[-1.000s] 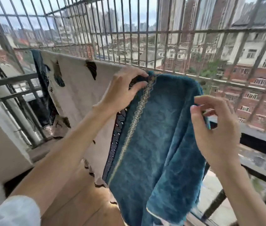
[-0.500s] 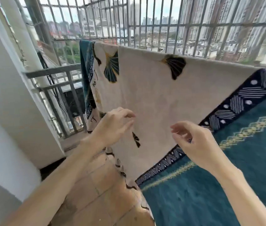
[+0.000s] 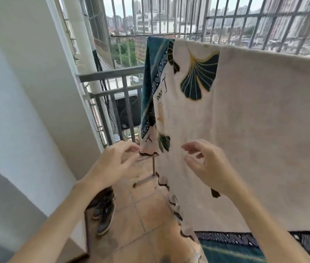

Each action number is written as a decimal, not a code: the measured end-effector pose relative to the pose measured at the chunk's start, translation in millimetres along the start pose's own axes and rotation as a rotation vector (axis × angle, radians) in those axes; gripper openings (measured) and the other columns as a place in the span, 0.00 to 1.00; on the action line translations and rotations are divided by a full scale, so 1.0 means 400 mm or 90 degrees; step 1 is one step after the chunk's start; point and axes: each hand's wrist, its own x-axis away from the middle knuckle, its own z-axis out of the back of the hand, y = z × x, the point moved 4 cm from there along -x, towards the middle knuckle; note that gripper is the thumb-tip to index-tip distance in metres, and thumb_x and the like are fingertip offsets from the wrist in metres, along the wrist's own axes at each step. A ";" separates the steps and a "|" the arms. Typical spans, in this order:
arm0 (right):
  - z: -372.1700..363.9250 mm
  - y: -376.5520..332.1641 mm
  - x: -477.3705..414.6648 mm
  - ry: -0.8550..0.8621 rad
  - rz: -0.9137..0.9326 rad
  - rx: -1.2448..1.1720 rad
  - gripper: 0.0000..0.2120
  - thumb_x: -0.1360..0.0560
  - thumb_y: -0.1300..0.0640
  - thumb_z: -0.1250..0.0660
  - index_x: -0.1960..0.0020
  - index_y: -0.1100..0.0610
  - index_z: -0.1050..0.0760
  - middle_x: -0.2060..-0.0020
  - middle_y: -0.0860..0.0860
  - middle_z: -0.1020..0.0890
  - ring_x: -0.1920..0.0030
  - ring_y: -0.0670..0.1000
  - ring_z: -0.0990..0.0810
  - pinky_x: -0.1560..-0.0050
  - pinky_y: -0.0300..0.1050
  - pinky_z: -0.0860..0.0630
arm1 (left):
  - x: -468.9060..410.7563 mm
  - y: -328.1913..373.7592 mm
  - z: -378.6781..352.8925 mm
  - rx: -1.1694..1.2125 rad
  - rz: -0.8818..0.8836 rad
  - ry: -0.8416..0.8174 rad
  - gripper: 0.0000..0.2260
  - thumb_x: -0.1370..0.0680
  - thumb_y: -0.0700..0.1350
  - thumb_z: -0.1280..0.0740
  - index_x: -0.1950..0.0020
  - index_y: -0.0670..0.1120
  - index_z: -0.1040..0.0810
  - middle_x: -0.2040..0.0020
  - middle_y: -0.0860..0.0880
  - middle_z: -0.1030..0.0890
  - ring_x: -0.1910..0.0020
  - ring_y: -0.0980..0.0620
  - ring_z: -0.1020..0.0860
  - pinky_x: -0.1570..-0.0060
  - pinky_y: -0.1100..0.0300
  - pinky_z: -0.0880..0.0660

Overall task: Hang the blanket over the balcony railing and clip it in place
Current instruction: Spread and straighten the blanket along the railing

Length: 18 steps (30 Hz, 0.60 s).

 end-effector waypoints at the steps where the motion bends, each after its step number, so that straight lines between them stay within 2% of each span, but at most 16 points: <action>1: -0.024 0.008 -0.045 -0.002 0.004 -0.004 0.13 0.24 0.59 0.33 0.40 0.51 0.23 0.49 0.43 0.21 0.49 0.41 0.23 0.47 0.36 0.26 | -0.029 -0.035 0.003 -0.006 0.004 0.002 0.10 0.22 0.49 0.32 0.41 0.54 0.21 0.47 0.60 0.20 0.47 0.68 0.24 0.46 0.72 0.30; 5: -0.118 0.056 -0.240 -0.013 0.018 -0.040 0.13 0.23 0.57 0.33 0.40 0.50 0.23 0.49 0.42 0.22 0.49 0.38 0.24 0.49 0.30 0.28 | -0.184 -0.168 0.016 -0.026 0.015 0.002 0.10 0.22 0.49 0.32 0.40 0.54 0.22 0.47 0.60 0.21 0.47 0.66 0.23 0.49 0.72 0.30; 8: -0.167 0.101 -0.407 -0.023 0.011 -0.084 0.12 0.23 0.53 0.34 0.40 0.47 0.25 0.50 0.38 0.22 0.49 0.36 0.24 0.50 0.30 0.27 | -0.342 -0.251 0.041 -0.028 0.012 0.008 0.12 0.22 0.49 0.32 0.39 0.52 0.22 0.47 0.59 0.20 0.47 0.65 0.23 0.46 0.68 0.27; 11: -0.189 0.132 -0.573 -0.013 -0.006 -0.104 0.12 0.22 0.51 0.34 0.38 0.46 0.25 0.50 0.38 0.21 0.48 0.35 0.24 0.48 0.30 0.26 | -0.510 -0.321 0.082 -0.029 0.011 0.020 0.13 0.21 0.50 0.33 0.38 0.52 0.23 0.46 0.58 0.20 0.46 0.64 0.23 0.43 0.64 0.26; 13: -0.202 0.139 -0.677 -0.001 -0.010 -0.118 0.14 0.22 0.52 0.34 0.37 0.48 0.25 0.49 0.39 0.20 0.48 0.36 0.23 0.46 0.32 0.25 | -0.609 -0.361 0.108 -0.039 0.004 0.040 0.12 0.21 0.50 0.33 0.38 0.54 0.23 0.47 0.60 0.20 0.47 0.65 0.23 0.45 0.66 0.26; 16: -0.235 0.148 -0.814 0.003 -0.008 -0.111 0.14 0.23 0.53 0.34 0.38 0.49 0.24 0.49 0.39 0.20 0.48 0.36 0.24 0.46 0.30 0.26 | -0.729 -0.423 0.129 -0.042 0.003 0.051 0.11 0.21 0.51 0.33 0.39 0.56 0.23 0.47 0.61 0.20 0.47 0.66 0.23 0.46 0.68 0.28; 18: -0.262 0.161 -0.895 -0.004 -0.005 -0.101 0.14 0.23 0.52 0.34 0.37 0.48 0.24 0.49 0.39 0.20 0.47 0.36 0.23 0.44 0.34 0.25 | -0.807 -0.474 0.125 -0.035 -0.003 0.046 0.11 0.21 0.51 0.34 0.39 0.55 0.23 0.47 0.60 0.20 0.46 0.66 0.23 0.45 0.67 0.27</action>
